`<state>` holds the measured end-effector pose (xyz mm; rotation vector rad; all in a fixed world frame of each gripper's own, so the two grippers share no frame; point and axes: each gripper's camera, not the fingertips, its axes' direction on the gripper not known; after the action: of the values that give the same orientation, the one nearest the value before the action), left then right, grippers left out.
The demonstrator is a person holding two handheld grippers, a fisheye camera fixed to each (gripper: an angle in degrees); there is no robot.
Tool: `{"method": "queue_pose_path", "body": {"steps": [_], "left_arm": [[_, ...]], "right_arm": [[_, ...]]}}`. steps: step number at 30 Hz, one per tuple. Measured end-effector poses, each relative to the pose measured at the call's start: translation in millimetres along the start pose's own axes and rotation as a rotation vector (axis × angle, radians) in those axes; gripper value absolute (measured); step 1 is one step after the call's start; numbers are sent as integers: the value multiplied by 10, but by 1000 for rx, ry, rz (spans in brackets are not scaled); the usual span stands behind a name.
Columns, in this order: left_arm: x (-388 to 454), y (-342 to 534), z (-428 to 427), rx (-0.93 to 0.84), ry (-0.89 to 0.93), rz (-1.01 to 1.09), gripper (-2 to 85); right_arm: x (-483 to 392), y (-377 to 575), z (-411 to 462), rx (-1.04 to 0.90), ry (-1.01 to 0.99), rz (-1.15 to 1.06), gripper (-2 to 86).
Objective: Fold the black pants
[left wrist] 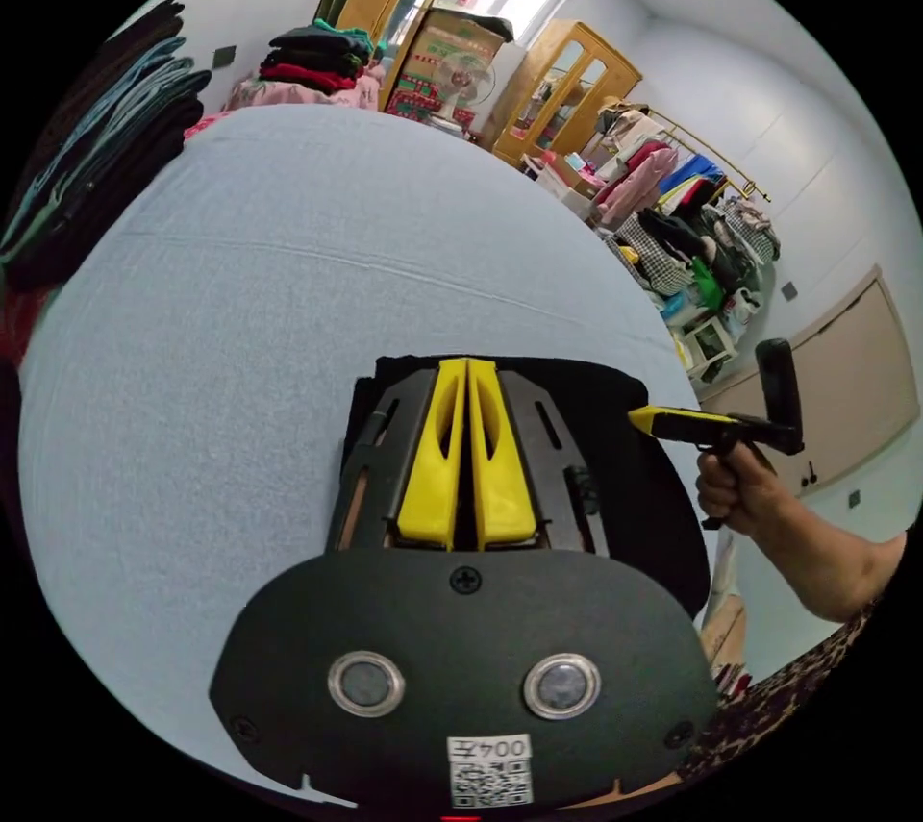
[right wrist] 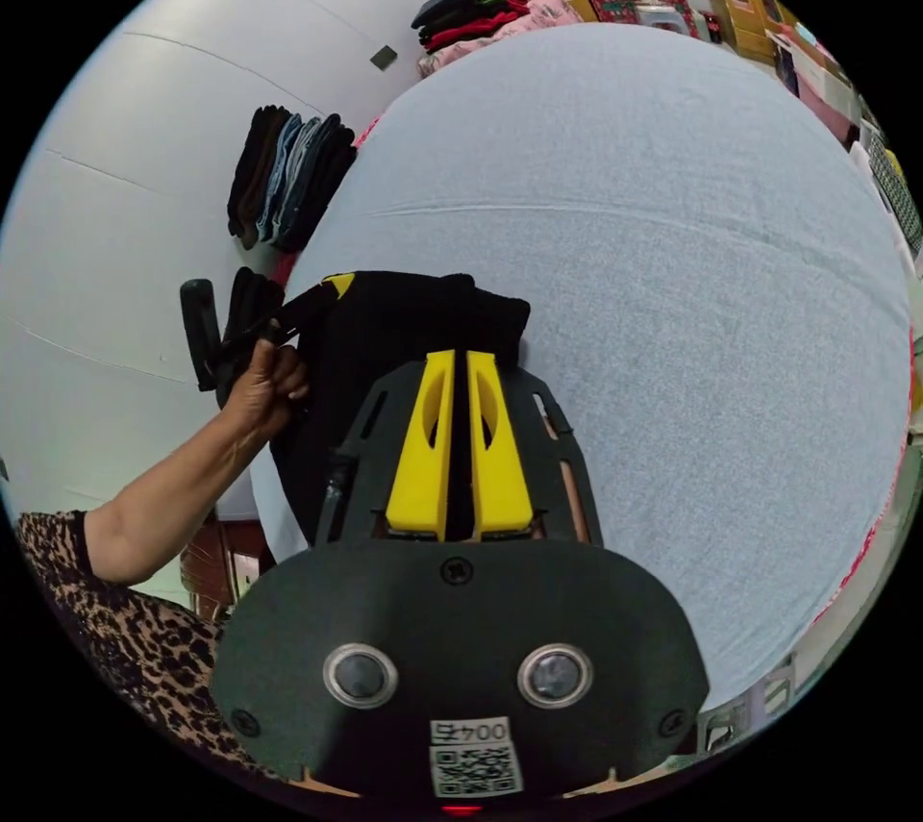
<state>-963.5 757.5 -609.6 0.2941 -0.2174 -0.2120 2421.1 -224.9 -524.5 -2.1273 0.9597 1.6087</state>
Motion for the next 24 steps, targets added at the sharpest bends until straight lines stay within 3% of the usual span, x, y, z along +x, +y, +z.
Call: {"method": "queue_pose_path", "body": {"steps": [6, 11, 16, 20, 24], "left_arm": [[-395, -76, -243, -42, 114, -48, 30], [-844, 466, -1208, 67, 438, -161, 106], [-1282, 1663, -1646, 40, 586, -420, 131], [-1542, 2570, -1454, 31, 719, -700, 167], [-1549, 2833, -1085, -18, 777, -799, 212]], "right_arm": [[121, 83, -365, -15, -75, 13, 151], [650, 826, -465, -5, -346, 183, 195], [949, 1424, -160, -56, -455, 307, 202], [1085, 1576, 185, -111, -500, 351, 176], [1147, 1533, 444, -134, -519, 373, 139]]}}
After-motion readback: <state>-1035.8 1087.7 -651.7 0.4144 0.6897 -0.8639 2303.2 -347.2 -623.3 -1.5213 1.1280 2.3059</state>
